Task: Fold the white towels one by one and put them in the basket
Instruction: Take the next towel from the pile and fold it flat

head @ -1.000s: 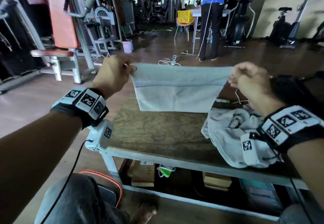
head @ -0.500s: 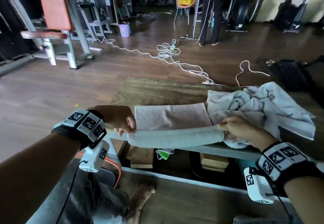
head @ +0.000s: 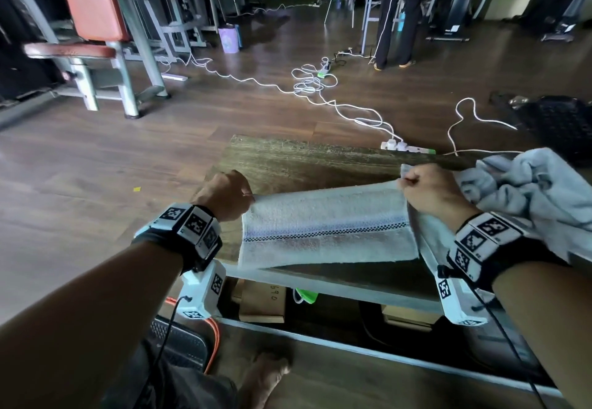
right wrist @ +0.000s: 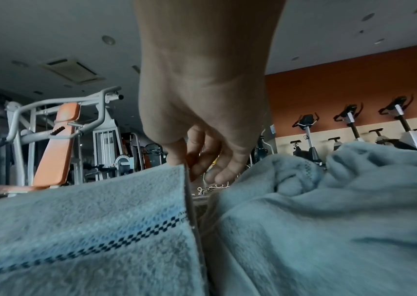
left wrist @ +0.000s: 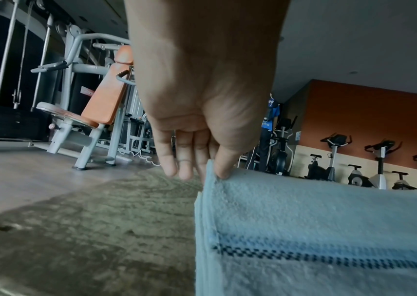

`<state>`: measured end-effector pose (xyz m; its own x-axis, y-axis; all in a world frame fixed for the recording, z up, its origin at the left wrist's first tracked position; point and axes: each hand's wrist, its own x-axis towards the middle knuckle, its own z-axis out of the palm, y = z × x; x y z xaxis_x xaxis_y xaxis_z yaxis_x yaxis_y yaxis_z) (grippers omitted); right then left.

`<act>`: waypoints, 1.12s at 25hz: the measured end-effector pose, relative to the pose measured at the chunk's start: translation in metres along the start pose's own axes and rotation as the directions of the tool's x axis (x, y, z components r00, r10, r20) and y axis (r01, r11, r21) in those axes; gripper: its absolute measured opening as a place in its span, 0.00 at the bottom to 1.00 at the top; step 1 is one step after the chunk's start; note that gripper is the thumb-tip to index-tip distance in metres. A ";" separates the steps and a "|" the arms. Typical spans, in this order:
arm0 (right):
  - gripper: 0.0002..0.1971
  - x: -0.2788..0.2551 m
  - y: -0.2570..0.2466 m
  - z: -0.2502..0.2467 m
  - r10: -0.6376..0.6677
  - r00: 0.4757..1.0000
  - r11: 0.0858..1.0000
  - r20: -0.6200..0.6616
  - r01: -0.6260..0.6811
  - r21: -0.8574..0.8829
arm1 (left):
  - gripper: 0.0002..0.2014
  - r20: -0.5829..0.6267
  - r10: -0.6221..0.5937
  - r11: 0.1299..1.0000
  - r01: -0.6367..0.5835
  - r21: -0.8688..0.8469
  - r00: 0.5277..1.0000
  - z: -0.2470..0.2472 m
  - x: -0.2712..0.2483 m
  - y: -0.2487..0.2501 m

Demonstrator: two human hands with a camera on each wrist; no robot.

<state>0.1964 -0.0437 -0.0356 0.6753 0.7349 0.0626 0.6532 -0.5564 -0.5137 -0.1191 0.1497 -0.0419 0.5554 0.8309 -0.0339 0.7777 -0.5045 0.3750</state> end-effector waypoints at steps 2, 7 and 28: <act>0.18 0.019 0.004 0.016 0.002 1.000 0.997 0.006 -0.002 -0.071 | 0.02 -0.012 -0.045 0.999 0.045 -0.019 0.999 0.016 0.014 -0.006; 0.11 0.022 0.013 0.049 -0.013 1.000 0.971 -0.002 0.012 -0.238 | 0.05 -0.034 -0.049 0.999 0.050 0.013 0.998 0.048 0.026 -0.016; 0.09 -0.047 0.005 -0.002 -0.240 0.889 0.894 -0.389 0.359 0.269 | 0.03 -0.514 0.049 0.969 -0.165 -0.182 0.856 -0.029 -0.054 0.014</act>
<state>0.1689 -0.0818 -0.0398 0.5772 0.6360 0.5122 0.7342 -0.1295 -0.6665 -0.1469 0.1047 -0.0083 0.3625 0.8074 0.4656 0.6084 -0.5834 0.5380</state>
